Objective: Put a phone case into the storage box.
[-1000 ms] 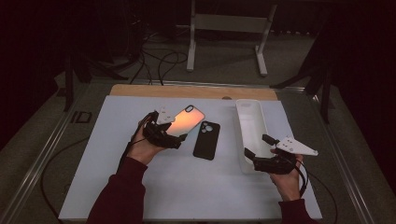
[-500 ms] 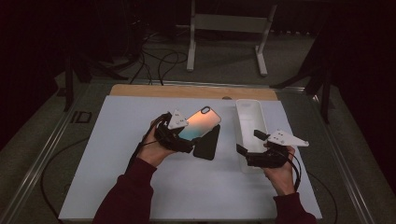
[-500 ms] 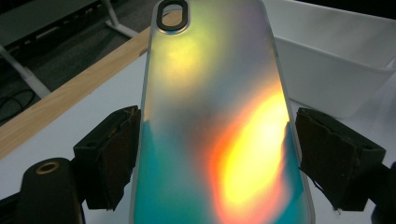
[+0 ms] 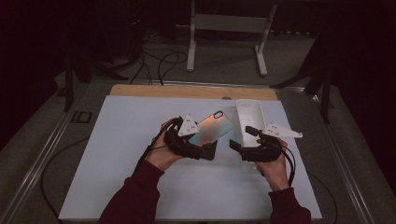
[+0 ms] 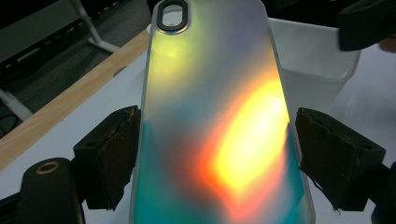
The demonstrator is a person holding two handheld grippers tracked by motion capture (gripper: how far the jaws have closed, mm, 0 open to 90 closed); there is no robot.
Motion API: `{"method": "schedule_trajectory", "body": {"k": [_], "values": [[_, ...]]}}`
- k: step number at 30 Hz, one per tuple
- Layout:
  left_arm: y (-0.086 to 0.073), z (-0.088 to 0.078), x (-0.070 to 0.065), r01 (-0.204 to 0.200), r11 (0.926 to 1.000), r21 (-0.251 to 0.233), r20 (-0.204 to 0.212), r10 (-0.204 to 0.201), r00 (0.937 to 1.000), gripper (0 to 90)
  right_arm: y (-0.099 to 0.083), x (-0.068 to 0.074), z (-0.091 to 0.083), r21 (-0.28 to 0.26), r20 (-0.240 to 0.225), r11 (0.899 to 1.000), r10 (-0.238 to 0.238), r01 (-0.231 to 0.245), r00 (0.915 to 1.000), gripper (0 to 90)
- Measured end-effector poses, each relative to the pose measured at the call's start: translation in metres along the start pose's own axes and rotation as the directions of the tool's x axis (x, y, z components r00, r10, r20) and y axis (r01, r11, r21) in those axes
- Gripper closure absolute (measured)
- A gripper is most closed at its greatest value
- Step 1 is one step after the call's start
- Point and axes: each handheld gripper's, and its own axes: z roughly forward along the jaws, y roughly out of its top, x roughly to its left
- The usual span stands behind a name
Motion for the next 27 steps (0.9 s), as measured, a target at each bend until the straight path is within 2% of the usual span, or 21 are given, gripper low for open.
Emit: {"method": "schedule_trajectory", "body": {"k": [7,9,11,12,13,15,16,20,21,24,27], "values": [[0.003,0.003,-0.011,-0.027,0.9995,-0.016,0.025,0.027,0.9993,17.0,0.006,0.001,0.007,0.005,-0.06,0.998,0.067,-0.067,0.9959,14.0],[0.004,0.004,-0.013,-0.03,0.9992,-0.025,0.034,0.031,0.999,16.9,0.007,0.002,0.009,0.016,-0.063,0.997,0.077,-0.076,0.995,17.8],[0.006,0.005,-0.015,-0.037,0.9989,-0.03,0.032,0.037,0.9988,16.9,0.008,0.003,0.011,0.031,-0.086,0.995,0.095,-0.093,0.9918,25.9],[0.006,0.005,-0.016,-0.039,0.9987,-0.032,0.036,0.04,0.9985,16.9,0.008,0.003,0.011,0.031,-0.086,0.995,0.095,-0.093,0.9918,25.9],[0.007,0.006,-0.017,-0.038,0.9987,-0.033,0.033,0.039,0.9987,16.9,0.008,0.003,0.012,0.028,-0.09,0.993,0.118,-0.116,0.9889,28.8],[0.007,0.007,-0.017,-0.041,0.9986,-0.034,0.035,0.042,0.9985,16.9,0.008,0.003,0.011,0.028,-0.095,0.991,0.131,-0.129,0.9869,30.6],[0.007,0.006,-0.017,-0.044,0.9985,-0.031,0.036,0.045,0.9983,16.9,0.008,0.0,0.01,0.025,-0.105,0.987,0.159,-0.157,0.9816,34.9],[0.006,0.008,-0.018,-0.045,0.9986,-0.027,0.035,0.046,0.9984,16.9,0.008,-0.001,0.009,0.029,-0.106,0.983,0.181,-0.179,0.9778,37.9],[0.005,0.01,-0.018,-0.043,0.9986,-0.03,0.035,0.044,0.9984,16.9,0.008,-0.001,0.01,0.035,-0.131,0.98,0.2,-0.197,0.9711,41.0],[0.006,0.012,-0.019,-0.044,0.9987,-0.025,0.035,0.045,0.9984,16.9,0.009,0.004,0.013,0.053,-0.125,0.982,0.185,-0.18,0.9747,45.0],[0.005,0.014,-0.02,-0.05,0.9987,-0.011,0.027,0.051,0.9983,16.9,0.01,0.005,0.014,0.049,-0.142,0.981,0.191,-0.186,0.9712,55.6]]}}
